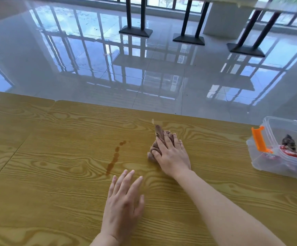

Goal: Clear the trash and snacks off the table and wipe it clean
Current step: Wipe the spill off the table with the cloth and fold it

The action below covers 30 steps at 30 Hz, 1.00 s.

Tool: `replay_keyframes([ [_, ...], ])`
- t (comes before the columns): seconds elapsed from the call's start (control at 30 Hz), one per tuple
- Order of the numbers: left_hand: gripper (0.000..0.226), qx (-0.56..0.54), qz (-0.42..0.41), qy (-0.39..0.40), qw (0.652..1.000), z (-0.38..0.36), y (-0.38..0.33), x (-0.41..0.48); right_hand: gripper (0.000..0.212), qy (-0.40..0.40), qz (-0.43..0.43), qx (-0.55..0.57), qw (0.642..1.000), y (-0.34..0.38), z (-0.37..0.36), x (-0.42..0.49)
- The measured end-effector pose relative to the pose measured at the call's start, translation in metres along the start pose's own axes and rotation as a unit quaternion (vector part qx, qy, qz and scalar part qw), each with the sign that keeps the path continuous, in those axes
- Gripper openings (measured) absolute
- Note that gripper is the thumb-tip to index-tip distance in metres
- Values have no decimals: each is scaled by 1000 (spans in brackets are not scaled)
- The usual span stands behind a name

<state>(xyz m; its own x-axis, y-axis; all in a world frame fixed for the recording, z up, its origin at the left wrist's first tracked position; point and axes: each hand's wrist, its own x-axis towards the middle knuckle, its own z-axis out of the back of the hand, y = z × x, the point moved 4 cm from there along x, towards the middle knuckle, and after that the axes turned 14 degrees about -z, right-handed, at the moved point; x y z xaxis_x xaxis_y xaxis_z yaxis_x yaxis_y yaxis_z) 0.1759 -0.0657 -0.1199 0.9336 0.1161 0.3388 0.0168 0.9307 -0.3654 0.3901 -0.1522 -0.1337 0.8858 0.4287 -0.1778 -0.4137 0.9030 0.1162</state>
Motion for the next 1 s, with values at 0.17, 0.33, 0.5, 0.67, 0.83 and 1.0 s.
replay_keyframes([
  [0.17, 61, 86, 85, -7, 993, 45, 83, -20, 71, -3, 5, -29, 1000, -66, 2, -16],
  [0.33, 78, 134, 210, 117, 962, 42, 139, -37, 66, 4, -176, -9, 984, -68, 14, 11],
  [0.5, 72, 147, 210, 117, 960, 38, 141, -38, 65, -31, 17, -19, 999, -37, -11, -69],
  [0.67, 72, 161, 216, 126, 955, 38, 140, -37, 69, -14, -2, -74, 997, -80, 2, -41],
  [0.83, 72, 168, 219, 135, 952, 38, 139, -37, 69, 21, -164, -2, 986, -11, 15, 19],
  [1.0, 72, 166, 217, 133, 953, 39, 138, -36, 65, -1, 144, -22, 989, 45, -15, -59],
])
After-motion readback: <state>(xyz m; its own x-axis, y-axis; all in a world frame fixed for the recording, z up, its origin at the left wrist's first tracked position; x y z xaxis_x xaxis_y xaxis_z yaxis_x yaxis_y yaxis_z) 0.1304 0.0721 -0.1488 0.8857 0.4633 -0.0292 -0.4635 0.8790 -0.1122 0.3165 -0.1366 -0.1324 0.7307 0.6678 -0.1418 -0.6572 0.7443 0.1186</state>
